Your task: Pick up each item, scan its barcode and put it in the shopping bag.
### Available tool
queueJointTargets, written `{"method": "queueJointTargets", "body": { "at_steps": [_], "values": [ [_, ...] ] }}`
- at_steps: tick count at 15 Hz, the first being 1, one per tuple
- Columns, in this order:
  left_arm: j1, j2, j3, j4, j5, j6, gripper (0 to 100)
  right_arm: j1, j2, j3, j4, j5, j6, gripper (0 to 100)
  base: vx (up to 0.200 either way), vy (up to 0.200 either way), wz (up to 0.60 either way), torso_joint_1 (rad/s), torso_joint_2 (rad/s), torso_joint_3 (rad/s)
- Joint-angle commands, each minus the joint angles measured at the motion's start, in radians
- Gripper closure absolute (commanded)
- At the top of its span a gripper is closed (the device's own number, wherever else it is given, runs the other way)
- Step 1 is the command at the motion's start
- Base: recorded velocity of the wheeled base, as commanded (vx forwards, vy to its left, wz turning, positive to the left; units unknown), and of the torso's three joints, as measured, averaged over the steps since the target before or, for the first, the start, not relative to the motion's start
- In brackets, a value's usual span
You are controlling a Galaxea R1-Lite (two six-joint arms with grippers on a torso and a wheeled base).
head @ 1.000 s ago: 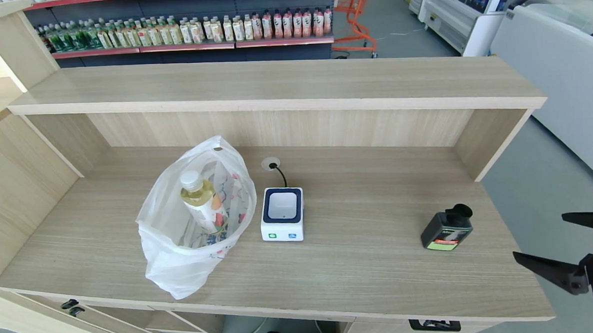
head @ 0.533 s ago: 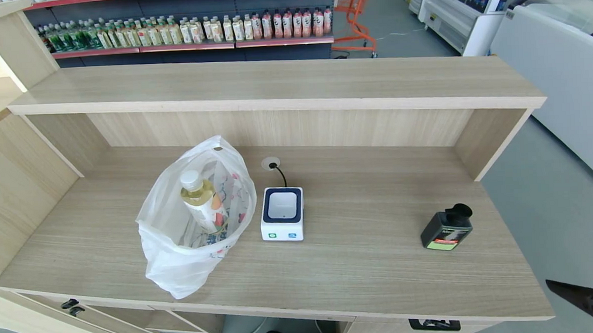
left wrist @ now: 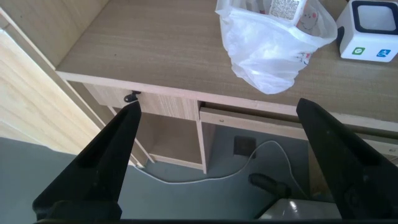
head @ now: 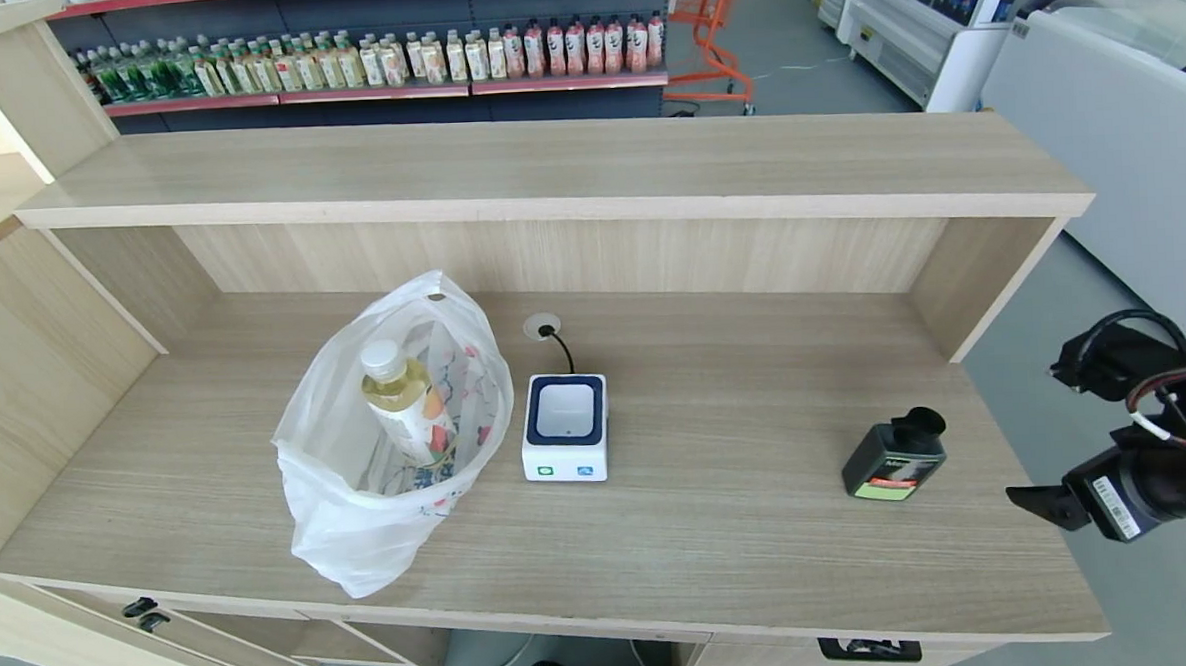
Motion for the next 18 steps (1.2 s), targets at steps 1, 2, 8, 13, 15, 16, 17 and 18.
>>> {"method": "queueJointTargets", "body": {
  "at_steps": [1,2,8,13,15,16,17,18],
  "values": [
    [0.0,0.0,0.0,0.0,0.001,0.0,0,0.002,0.102,-0.004,-0.034,0.0,-0.012,0,0.0,0.0,0.0,0.0,0.0,0.0],
    [0.0,0.0,0.0,0.0,0.001,0.0,0,0.0,0.124,0.0,-0.062,0.0,-0.029,0,0.0,0.0,0.0,0.0,0.0,0.0],
    [0.0,0.001,0.0,0.0,0.001,0.0,0,0.03,0.256,-0.013,-0.211,0.045,-0.035,0,0.0,0.0,0.0,0.0,0.0,0.0],
    [0.002,0.001,0.0,0.0,0.001,0.0,0,0.074,0.317,-0.033,-0.257,0.092,-0.047,0,0.0,0.0,0.0,0.0,0.0,0.0],
    [0.0,0.0,0.0,0.0,0.001,0.0,0,0.097,0.346,-0.052,-0.278,0.106,-0.047,0,0.0,0.0,0.0,0.0,0.0,0.0],
    [0.0,0.0,0.0,0.0,0.001,0.0,0,0.103,0.357,-0.058,-0.286,0.114,-0.049,0,0.0,0.0,0.0,0.0,0.0,0.0],
    [0.002,0.0,0.0,0.0,0.001,0.0,0,0.112,0.368,-0.064,-0.294,0.118,-0.049,0,0.0,0.0,0.0,0.0,0.0,0.0],
    [0.0,0.001,0.0,0.0,0.001,0.0,0,0.114,0.381,-0.07,-0.301,0.12,-0.05,0,0.0,0.0,0.0,0.0,0.0,0.0]
  ]
}}
